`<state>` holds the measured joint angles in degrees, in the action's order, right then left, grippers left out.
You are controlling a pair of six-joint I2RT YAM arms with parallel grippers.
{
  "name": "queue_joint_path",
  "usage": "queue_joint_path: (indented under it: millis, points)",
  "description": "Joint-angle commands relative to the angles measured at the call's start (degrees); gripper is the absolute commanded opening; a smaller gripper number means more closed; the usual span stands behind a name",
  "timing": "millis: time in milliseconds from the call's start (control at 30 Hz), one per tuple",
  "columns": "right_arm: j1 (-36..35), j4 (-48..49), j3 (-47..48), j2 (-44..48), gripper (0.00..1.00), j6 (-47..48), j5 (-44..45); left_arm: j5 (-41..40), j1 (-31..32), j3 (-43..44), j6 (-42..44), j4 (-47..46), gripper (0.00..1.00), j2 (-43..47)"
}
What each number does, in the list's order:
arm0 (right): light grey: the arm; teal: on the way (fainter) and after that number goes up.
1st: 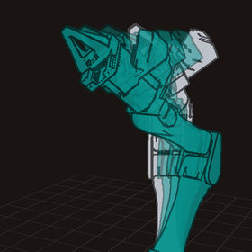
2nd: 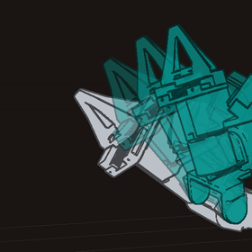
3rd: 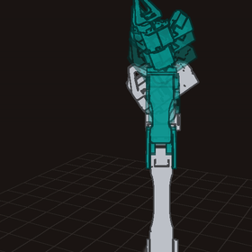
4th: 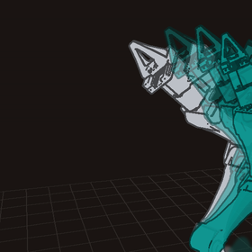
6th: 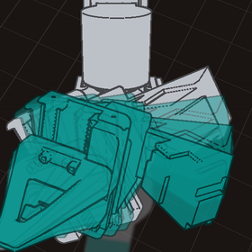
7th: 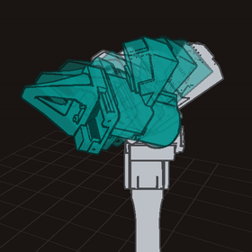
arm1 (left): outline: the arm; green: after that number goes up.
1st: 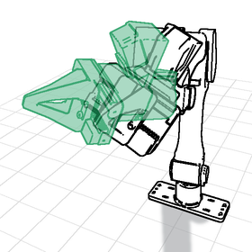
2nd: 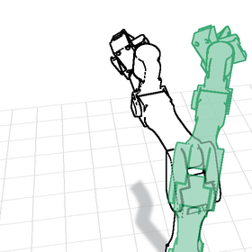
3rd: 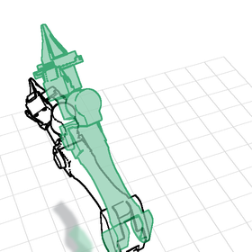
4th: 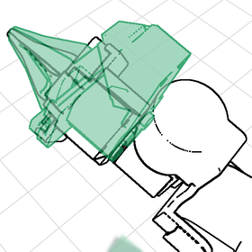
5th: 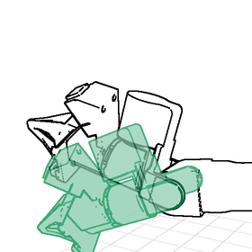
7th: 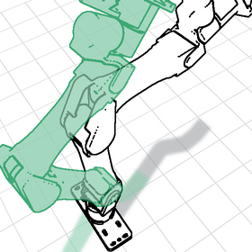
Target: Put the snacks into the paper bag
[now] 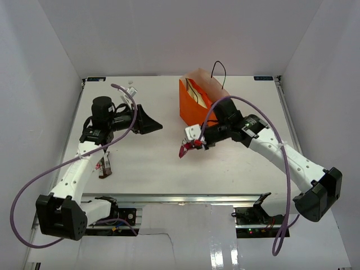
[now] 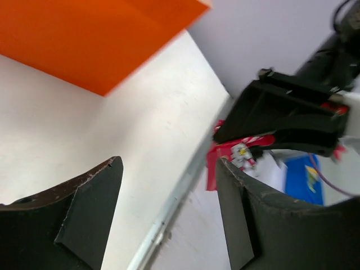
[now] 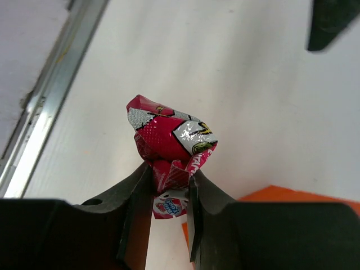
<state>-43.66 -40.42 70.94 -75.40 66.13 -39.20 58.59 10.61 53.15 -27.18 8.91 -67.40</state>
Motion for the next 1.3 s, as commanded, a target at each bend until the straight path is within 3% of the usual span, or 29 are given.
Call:
queue_joint_path:
  millis: [0,100,233,333,567,700,867,900,1000,1167,1267]
  points:
    - [5.15,5.25,8.41,1.66,0.15,-15.60,-2.81,-17.30,-0.33,4.94,7.41,13.32,0.78,4.72]
    - [12.00,13.34,18.07,-0.62,0.09,-33.44,-1.49,-30.49,-0.42,4.08,5.04,15.52,0.77,7.54]
    - [20.53,21.60,28.19,-4.84,0.08,-48.68,3.15,-40.71,-0.42,-1.18,0.03,16.32,0.77,11.58]
    - [24.06,22.23,31.89,-8.09,0.09,-52.84,7.63,-46.52,-0.42,-3.39,-1.64,17.46,0.77,14.83]
    - [23.54,26.18,28.47,-14.32,0.14,-54.35,25.62,-60.14,-0.42,-8.14,-7.87,23.16,0.81,21.77]
    - [23.09,26.80,27.77,-16.98,0.19,-53.83,31.72,-63.76,-0.42,-9.90,-10.60,25.89,0.81,24.50]
    - [22.57,27.85,23.20,-16.45,0.40,-51.89,32.52,-68.16,-0.42,-11.13,-14.13,29.32,0.80,26.26]
    - [22.48,28.20,22.50,-16.19,0.50,-51.45,32.43,-68.95,-0.42,-11.66,-15.26,29.59,0.80,26.26]
    - [22.39,28.03,21.09,-15.14,0.69,-51.10,31.21,-70.88,-0.50,-12.36,-17.98,30.46,0.80,25.65]
    - [22.39,27.68,20.03,-11.36,0.75,-51.10,28.05,-75.72,-0.50,-11.40,-22.91,34.33,0.80,21.53]
    - [22.74,23.74,21.16,-8.28,0.91,-46.11,19.46,-81.16,-0.50,-9.47,-27.65,39.42,0.79,17.67]
